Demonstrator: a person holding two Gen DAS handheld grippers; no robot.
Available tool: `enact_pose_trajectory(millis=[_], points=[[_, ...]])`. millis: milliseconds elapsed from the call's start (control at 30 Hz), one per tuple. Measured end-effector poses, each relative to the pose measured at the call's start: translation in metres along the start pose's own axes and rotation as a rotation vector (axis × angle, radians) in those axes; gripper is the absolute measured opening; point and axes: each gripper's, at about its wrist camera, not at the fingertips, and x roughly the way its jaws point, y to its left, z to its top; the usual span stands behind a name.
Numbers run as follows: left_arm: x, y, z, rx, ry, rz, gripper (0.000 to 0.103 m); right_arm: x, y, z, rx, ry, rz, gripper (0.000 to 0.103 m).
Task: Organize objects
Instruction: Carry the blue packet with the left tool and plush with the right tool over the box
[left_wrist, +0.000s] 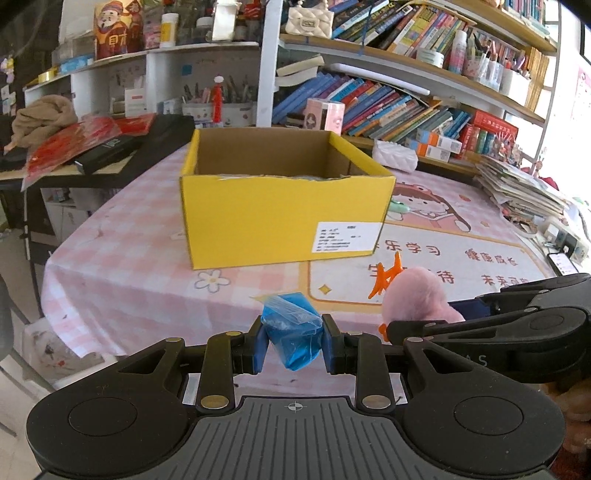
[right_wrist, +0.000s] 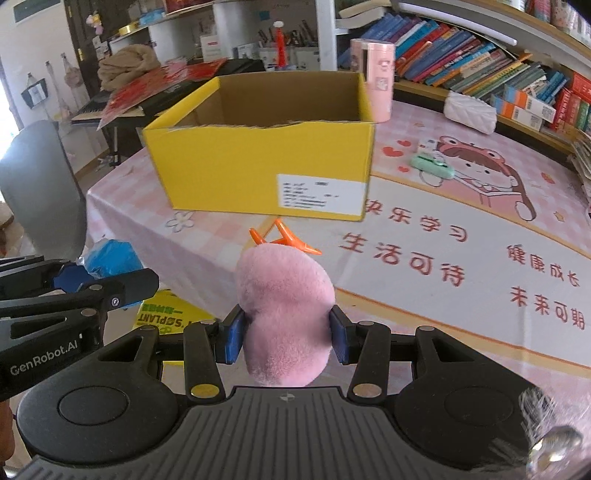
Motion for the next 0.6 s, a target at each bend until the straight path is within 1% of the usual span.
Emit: enact_pose_trajectory(millis=[167,300,467,600], points=[[-0.007,0.008,0.000,0.000,-0.015,0.005,0.028,0.000,0.012,0.000,-0.004,-0.004,-0.003,0.044],[-0.013,0.013,0.004,-0.002,-0.046,0.011,0.028,-0.001,0.017,0.007,-0.009,-0.024,-0.015,0.044],[-0.012,0.018,0.020,0.000,-0.093,0.013,0.028,-0.005,0.015,0.024,-0.003,-0.091,-0.048,0.044],[-0.005,0.020,0.038,-0.014,-0.128,0.010,0.028,-0.008,0.009,0.044,0.009,-0.138,-0.064,0.044]])
